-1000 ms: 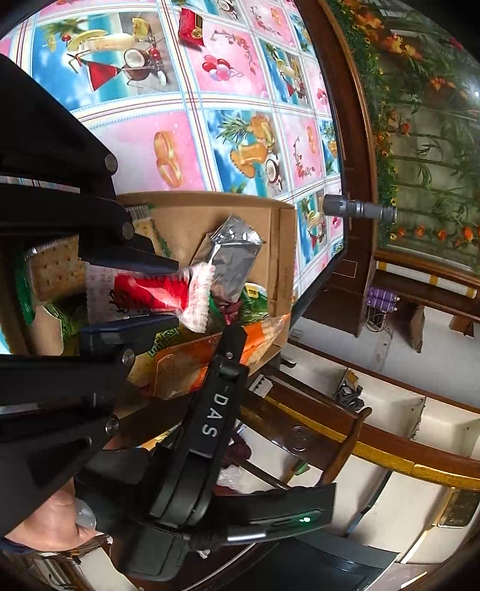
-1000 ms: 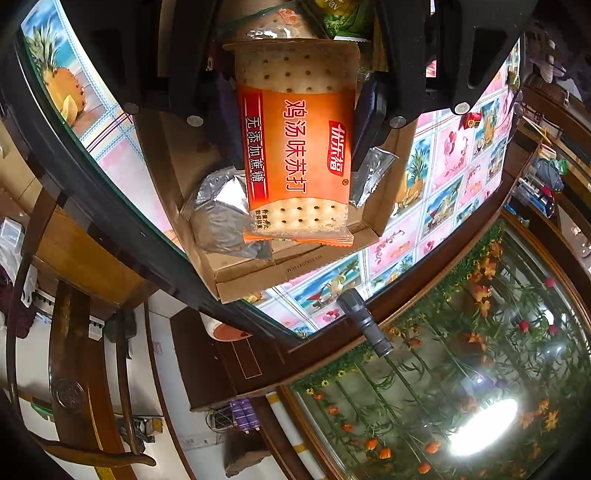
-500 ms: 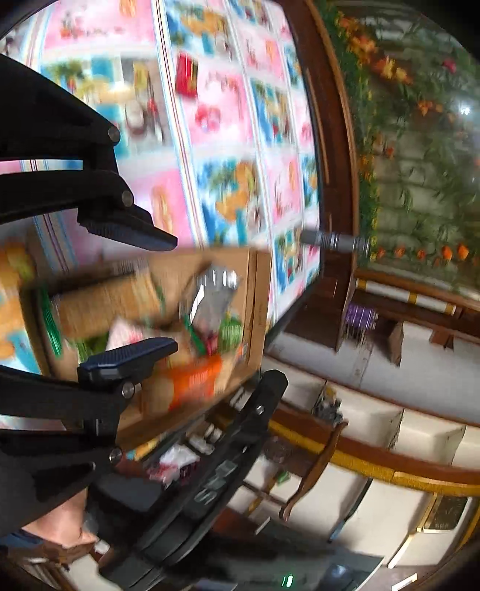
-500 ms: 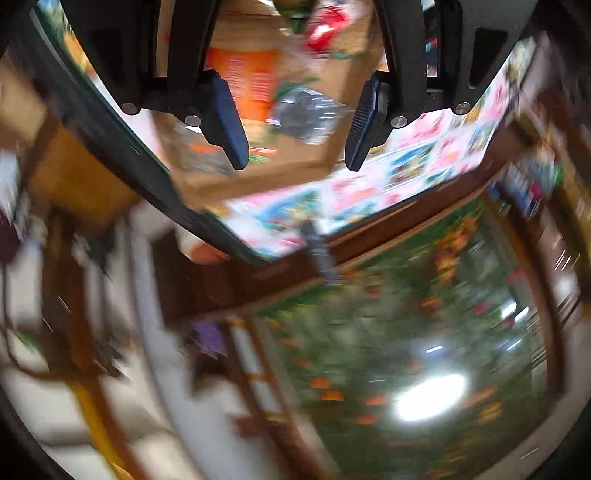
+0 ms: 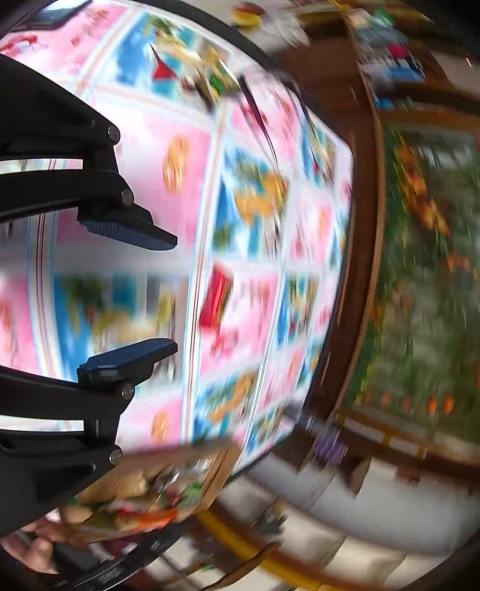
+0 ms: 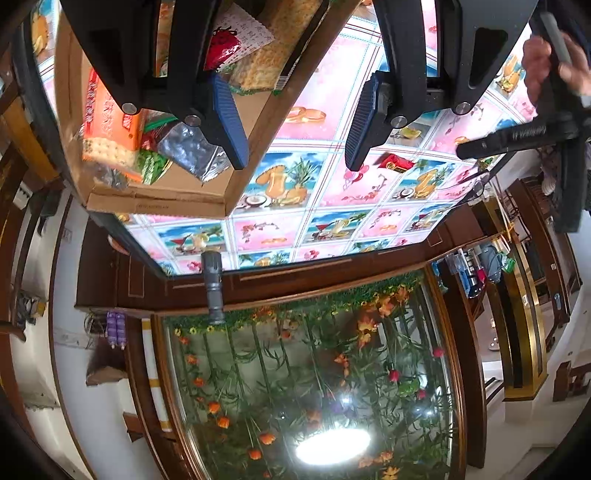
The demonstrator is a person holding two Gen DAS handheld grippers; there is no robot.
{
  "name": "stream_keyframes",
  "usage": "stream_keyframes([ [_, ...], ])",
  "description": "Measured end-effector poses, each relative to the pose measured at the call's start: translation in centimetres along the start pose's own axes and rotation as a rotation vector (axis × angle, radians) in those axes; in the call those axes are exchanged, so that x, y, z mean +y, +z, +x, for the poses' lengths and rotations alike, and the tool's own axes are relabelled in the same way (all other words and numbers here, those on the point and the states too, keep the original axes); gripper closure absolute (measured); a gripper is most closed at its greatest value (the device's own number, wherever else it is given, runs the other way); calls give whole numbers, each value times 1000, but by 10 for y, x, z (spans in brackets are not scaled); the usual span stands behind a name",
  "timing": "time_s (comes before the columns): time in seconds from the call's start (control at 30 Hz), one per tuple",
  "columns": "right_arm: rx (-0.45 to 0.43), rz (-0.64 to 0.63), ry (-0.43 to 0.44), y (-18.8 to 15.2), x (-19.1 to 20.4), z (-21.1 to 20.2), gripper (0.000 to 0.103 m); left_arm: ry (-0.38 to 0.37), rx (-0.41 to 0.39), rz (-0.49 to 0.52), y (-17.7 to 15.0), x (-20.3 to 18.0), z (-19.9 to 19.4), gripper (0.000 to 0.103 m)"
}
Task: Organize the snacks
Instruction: 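Move both grippers back over the remaining snacks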
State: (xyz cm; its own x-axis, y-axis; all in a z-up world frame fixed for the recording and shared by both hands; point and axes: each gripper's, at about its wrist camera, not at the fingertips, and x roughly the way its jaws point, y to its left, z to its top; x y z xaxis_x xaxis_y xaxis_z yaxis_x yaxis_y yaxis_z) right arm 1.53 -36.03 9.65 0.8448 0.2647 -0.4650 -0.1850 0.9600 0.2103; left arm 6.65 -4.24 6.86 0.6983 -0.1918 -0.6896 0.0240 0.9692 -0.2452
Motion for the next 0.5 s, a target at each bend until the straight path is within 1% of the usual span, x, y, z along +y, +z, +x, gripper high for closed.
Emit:
stream_keyframes([
  [0.03, 3, 7, 2, 1, -2, 1, 44, 16, 2, -33, 2, 14, 1, 55],
  [0.1, 16, 14, 14, 1, -3, 5, 44, 35, 12, -70, 2, 30, 2, 55],
  [0.27, 37, 8, 31, -1, 0, 7, 44, 87, 13, -117, 3, 51, -1, 55],
  [0.33, 38, 5, 48, -1, 1, 7, 44, 103, 10, -152, 4, 63, -4, 53],
  [0.37, 37, 5, 48, -2, 2, 7, 44, 114, 12, -179, 6, 72, -5, 49],
  [0.43, 39, 2, 46, -2, 3, 7, 44, 151, 13, -260, 11, 97, -7, 45],
  [0.5, 38, 5, 46, -2, 3, 6, 44, 177, 20, -339, 15, 120, -8, 45],
])
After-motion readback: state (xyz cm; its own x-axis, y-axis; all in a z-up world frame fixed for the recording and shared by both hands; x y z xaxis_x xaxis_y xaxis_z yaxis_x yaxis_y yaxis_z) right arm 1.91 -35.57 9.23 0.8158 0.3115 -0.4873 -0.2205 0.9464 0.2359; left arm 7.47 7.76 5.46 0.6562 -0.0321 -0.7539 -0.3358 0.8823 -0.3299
